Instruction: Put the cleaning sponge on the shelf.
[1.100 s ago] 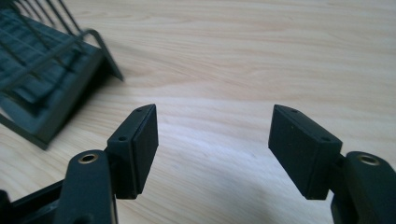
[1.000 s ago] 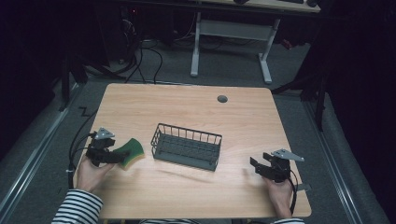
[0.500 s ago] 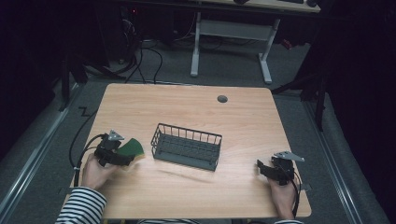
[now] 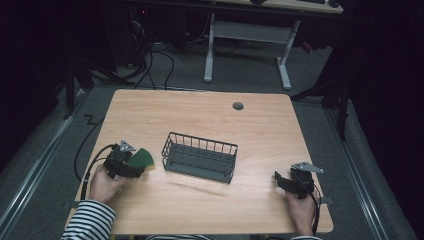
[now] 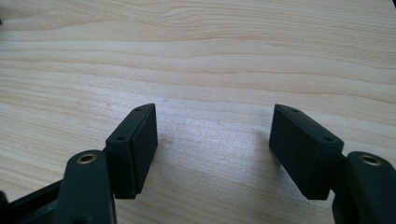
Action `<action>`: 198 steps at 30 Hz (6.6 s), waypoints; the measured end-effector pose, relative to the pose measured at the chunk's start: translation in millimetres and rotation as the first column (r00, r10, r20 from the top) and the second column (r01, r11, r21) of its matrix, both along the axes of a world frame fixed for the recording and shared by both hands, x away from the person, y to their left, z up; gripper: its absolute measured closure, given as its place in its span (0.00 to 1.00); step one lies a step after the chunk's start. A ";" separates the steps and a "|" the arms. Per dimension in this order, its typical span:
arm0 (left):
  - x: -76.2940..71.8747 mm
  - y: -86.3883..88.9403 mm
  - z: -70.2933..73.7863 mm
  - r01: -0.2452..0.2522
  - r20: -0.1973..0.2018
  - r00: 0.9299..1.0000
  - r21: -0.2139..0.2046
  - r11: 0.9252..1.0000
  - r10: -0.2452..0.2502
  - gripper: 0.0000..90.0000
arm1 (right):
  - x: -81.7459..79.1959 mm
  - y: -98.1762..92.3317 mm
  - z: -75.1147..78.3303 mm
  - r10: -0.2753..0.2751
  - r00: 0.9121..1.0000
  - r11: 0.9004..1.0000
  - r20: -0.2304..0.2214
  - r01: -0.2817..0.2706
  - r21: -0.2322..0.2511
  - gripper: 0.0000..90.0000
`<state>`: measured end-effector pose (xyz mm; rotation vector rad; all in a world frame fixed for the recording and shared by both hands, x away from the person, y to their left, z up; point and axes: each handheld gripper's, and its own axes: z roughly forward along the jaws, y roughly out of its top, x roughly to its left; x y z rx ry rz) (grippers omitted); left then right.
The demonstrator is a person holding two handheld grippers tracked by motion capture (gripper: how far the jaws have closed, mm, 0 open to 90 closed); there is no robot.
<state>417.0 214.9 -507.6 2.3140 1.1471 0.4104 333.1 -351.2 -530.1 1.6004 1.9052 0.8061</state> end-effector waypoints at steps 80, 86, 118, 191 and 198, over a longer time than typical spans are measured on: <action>-25.0 -62.8 151.6 0.236 0.147 0.967 -0.233 0.943 -0.206 0.32 | 0.0 -0.1 0.2 0.010 1.000 1.000 -0.005 -0.010 -0.001 0.34; -19.0 -87.3 156.0 0.279 0.152 0.956 -0.200 0.939 -0.251 0.32 | 0.0 -0.1 0.2 0.009 1.000 1.000 -0.006 -0.009 0.000 0.34; 23.0 -163.7 115.7 0.263 0.096 0.962 -0.076 0.962 -0.255 0.31 | 0.2 -0.2 0.1 0.015 1.000 1.000 -0.005 -0.015 0.001 0.33; 2.8 -89.8 110.6 0.164 0.146 0.980 -0.233 0.959 -0.132 0.29 | 0.1 0.0 0.2 0.014 1.000 1.000 -0.007 -0.014 0.000 0.33; -1.1 -68.0 115.4 0.131 0.159 0.983 -0.260 0.957 -0.092 0.28 | 0.1 0.0 0.1 0.014 1.000 1.000 -0.007 -0.014 0.000 0.33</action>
